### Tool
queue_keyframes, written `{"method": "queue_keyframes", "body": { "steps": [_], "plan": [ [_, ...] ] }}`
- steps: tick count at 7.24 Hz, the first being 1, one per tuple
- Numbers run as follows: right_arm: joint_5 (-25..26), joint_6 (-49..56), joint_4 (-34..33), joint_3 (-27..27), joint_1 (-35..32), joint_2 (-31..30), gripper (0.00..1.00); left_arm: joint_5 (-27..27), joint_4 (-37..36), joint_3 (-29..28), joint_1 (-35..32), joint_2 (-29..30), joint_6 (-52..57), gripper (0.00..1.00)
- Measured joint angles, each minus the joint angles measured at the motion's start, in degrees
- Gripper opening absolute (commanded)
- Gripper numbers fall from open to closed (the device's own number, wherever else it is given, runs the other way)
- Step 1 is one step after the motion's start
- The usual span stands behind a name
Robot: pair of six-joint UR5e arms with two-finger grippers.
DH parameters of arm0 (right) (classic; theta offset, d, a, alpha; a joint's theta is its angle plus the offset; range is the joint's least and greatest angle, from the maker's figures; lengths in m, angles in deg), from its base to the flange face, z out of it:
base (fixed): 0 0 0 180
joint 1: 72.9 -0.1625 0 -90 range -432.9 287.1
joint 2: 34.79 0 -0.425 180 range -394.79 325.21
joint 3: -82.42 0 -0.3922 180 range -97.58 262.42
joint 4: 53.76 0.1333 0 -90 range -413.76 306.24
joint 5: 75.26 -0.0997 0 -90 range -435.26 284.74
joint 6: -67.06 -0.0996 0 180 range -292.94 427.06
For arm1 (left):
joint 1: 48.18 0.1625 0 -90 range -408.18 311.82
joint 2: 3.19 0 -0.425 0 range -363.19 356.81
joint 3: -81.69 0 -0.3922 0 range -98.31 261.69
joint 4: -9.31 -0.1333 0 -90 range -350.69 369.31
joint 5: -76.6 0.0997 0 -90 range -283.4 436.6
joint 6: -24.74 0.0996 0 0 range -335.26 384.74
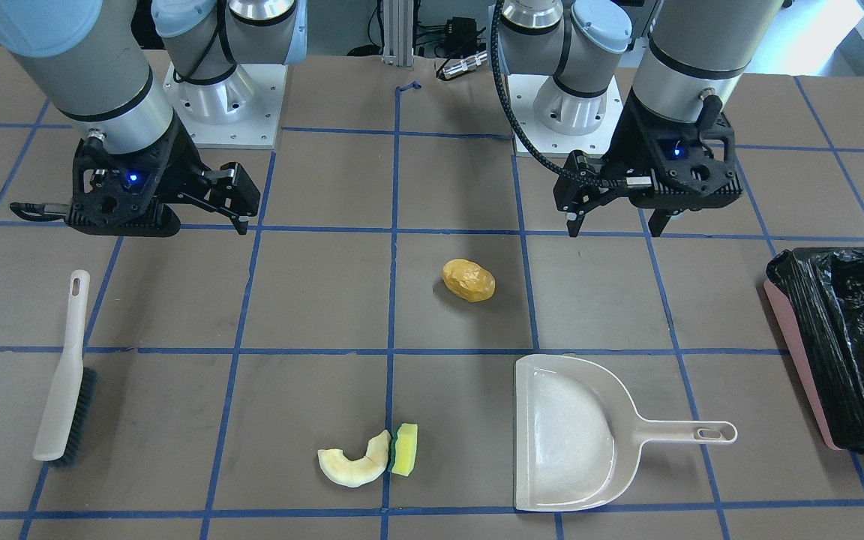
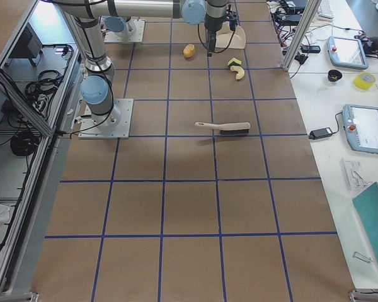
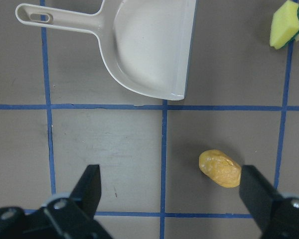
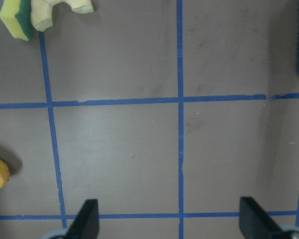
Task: Sweep and dump trash into bin
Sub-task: 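Move the left gripper to the dustpan handle while the right reaches the brush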
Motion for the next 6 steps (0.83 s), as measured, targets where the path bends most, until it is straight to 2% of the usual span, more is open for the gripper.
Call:
{"method": "queue_keyframes", "body": {
  "steps": [6],
  "plan": [
    [0.1, 0.1, 0.1, -0.5, 0.1, 0.1, 1.00, -0.1, -0.1, 0.8, 0.1, 0.0, 0.0, 1.00]
  ]
}}
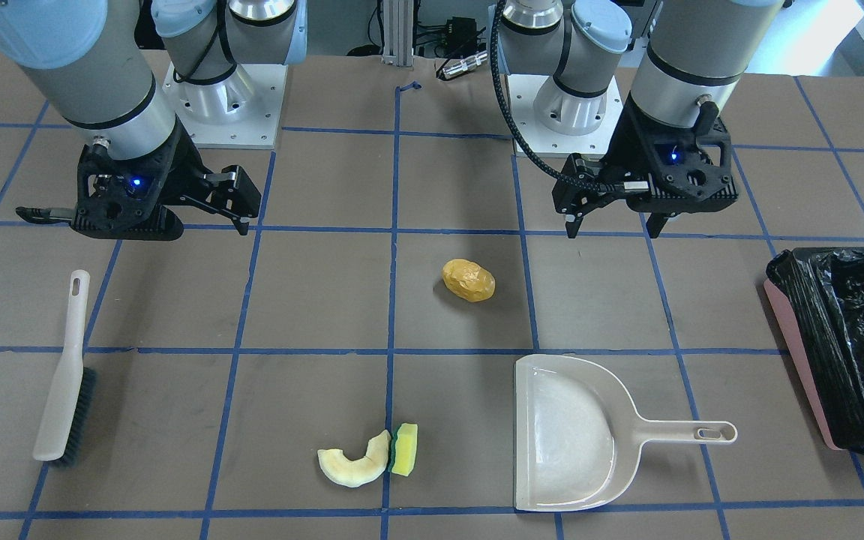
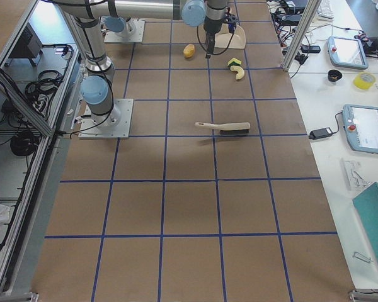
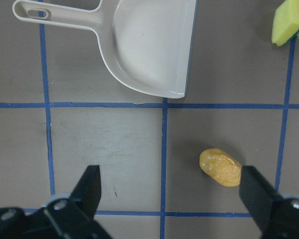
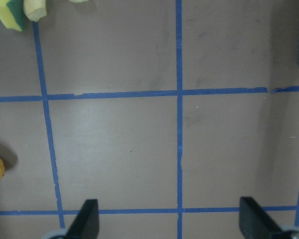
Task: Sweep and dump trash into bin
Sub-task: 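Move the left gripper to the dustpan handle while the right reaches the brush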
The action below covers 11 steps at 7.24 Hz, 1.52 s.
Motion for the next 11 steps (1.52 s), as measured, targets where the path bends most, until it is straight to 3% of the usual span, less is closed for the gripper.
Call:
{"method": "queue_keyframes", "body": {
  "steps": [3, 8, 11],
  "plan": [
    [-0.1, -0.4, -1.1, 0.0, 0.2, -0.1, 1.00, 0.2, 0.5, 2.2, 0.2, -0.1, -1.9, 1.00],
    [1.0, 0.2, -1.2, 0.0, 0.7, 0.2, 1.00, 0.2, 0.0, 3.0, 1.1, 0.8, -15.9, 1.00],
    [1.6, -0.1, -1.0, -0.1, 1.5, 0.3, 1.00, 2.1, -1.4, 3.3, 3.1, 2.6, -33.4, 1.00]
  ]
}}
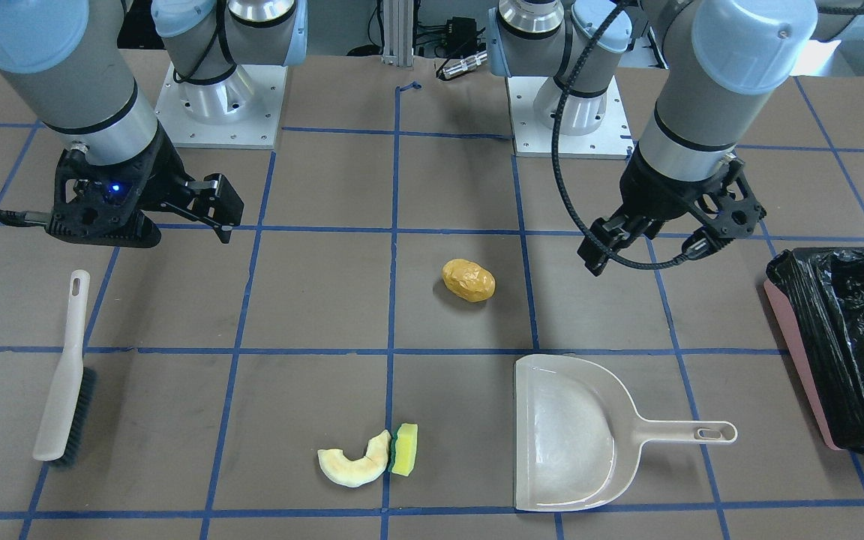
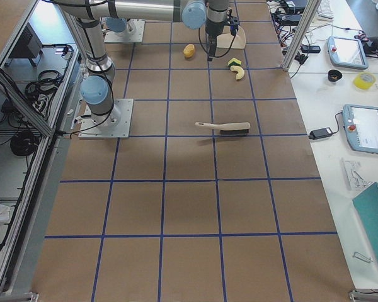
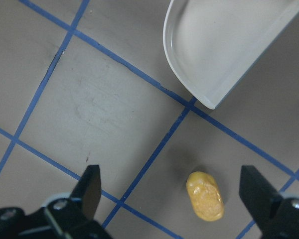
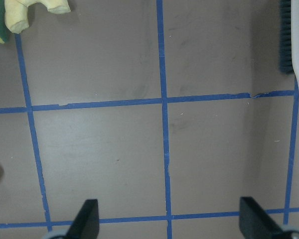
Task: Sweep and dump trash into bin
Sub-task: 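Move the left gripper to the dustpan handle while the right reaches the brush, then grasp the dustpan handle with the left gripper while the right gripper grasps the brush handle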
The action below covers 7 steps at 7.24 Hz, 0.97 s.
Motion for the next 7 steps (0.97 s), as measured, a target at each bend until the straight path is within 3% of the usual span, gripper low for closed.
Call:
{"method": "queue_keyframes", "body": {
  "steps": [3, 4, 5, 7],
  "plan": [
    [0.6, 5.6, -2.0, -0.4, 3.9, 1.4, 1.00, 4.3, -8.4, -3.1, 1.3, 6.9, -17.2, 0.97],
    [2.4, 8.8, -4.3, -0.6, 6.1, 3.3, 0.91, 5.4, -9.0, -6.2, 1.4, 10.0, -21.3, 0.97],
    [4.9, 10.7, -5.8, -1.6, 8.4, 4.9, 0.91, 5.5, -9.2, -9.0, 1.5, 12.8, -25.2, 0.98],
    [7.2, 14.8, -11.5, -8.5, 13.6, 6.3, 0.92, 4.3, -9.3, -13.4, 2.1, 17.3, -32.0, 1.00]
  ]
}}
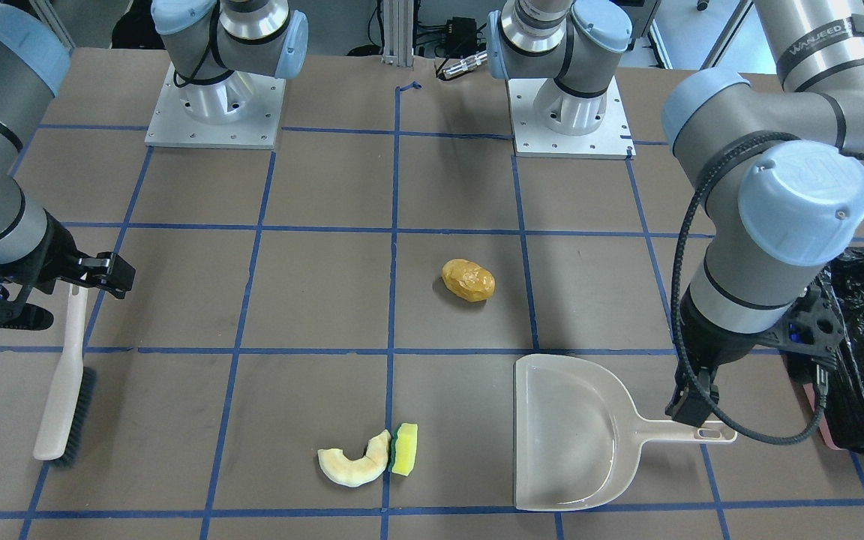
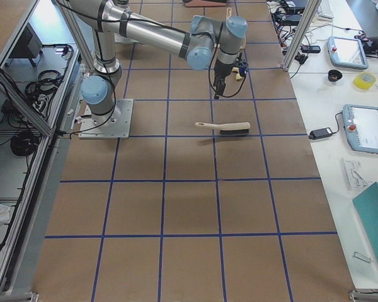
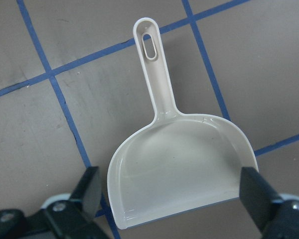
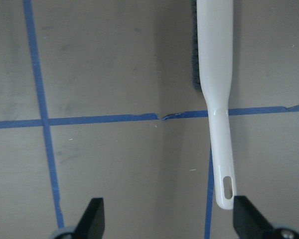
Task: Sweep and dump trash into bin
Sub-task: 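Grasp the dustpan handle with the left gripper while the right gripper grasps the brush handle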
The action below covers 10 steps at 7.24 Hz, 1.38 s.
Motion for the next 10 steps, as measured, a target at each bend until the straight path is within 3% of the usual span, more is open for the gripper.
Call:
{"method": "queue_keyframes", "body": {
  "steps": [1, 3, 6, 10],
  "plan": [
    [0.0, 2.4, -5.0, -4.2, 1.9, 0.2, 1.00, -1.1, 0.0, -1.4, 1.1, 1.8, -1.4, 1.00],
    [0.0, 5.8, -11.7, -9.6, 4.7, 0.4, 1.00, -1.4, -1.2, -2.4, 4.0, 4.7, -2.3, 1.00],
    [-0.4, 9.8, -14.5, -11.0, 8.3, 1.7, 0.98, -0.6, -3.0, -2.4, 7.8, 8.1, -3.6, 0.98],
    [-2.8, 13.7, -18.0, -11.0, 11.1, 5.5, 0.93, -8.3, -1.6, -1.8, 10.3, 9.0, -3.6, 0.92]
  ]
}}
